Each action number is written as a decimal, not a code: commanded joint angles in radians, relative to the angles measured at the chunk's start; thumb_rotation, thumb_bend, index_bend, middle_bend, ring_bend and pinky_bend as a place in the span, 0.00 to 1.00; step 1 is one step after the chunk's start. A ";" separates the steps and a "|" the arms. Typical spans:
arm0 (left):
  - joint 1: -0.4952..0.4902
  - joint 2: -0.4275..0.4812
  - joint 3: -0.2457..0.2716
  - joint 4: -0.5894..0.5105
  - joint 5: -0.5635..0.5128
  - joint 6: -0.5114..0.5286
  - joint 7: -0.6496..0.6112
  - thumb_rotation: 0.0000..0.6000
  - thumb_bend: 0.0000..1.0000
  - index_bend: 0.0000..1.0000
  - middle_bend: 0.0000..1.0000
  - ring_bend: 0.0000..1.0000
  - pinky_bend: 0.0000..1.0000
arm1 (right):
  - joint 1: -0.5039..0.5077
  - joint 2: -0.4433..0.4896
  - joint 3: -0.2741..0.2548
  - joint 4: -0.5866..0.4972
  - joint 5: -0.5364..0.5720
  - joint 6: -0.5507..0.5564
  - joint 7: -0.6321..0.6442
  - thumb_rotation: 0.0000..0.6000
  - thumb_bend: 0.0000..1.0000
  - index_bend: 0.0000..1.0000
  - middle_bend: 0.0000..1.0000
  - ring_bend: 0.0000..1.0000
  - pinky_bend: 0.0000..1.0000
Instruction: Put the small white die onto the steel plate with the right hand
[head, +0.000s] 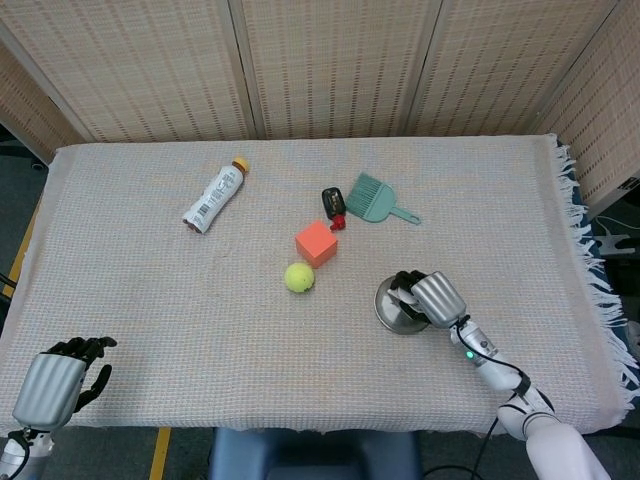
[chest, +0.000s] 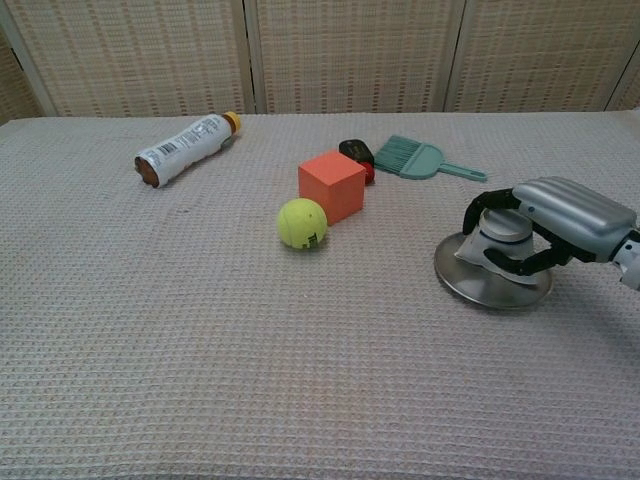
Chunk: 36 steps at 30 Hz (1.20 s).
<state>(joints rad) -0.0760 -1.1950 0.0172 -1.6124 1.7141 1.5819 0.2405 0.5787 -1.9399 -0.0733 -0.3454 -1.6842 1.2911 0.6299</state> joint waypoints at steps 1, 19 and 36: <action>0.000 0.000 0.000 0.000 0.000 0.000 0.000 1.00 0.39 0.38 0.50 0.46 0.62 | -0.002 0.031 -0.019 -0.080 -0.006 -0.020 0.140 1.00 0.40 0.70 0.58 0.53 0.83; -0.002 -0.001 0.000 0.000 -0.003 -0.005 0.002 1.00 0.39 0.38 0.50 0.46 0.62 | 0.000 0.013 -0.016 0.011 -0.004 0.006 0.164 1.00 0.40 0.69 0.58 0.53 0.83; -0.002 -0.001 0.000 0.000 -0.004 -0.007 0.005 1.00 0.39 0.38 0.50 0.46 0.62 | -0.004 -0.019 -0.020 0.066 -0.009 0.044 0.000 1.00 0.40 0.69 0.58 0.53 0.82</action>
<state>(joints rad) -0.0782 -1.1962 0.0168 -1.6123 1.7103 1.5756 0.2459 0.5783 -1.9593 -0.0930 -0.2470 -1.6963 1.3397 0.5440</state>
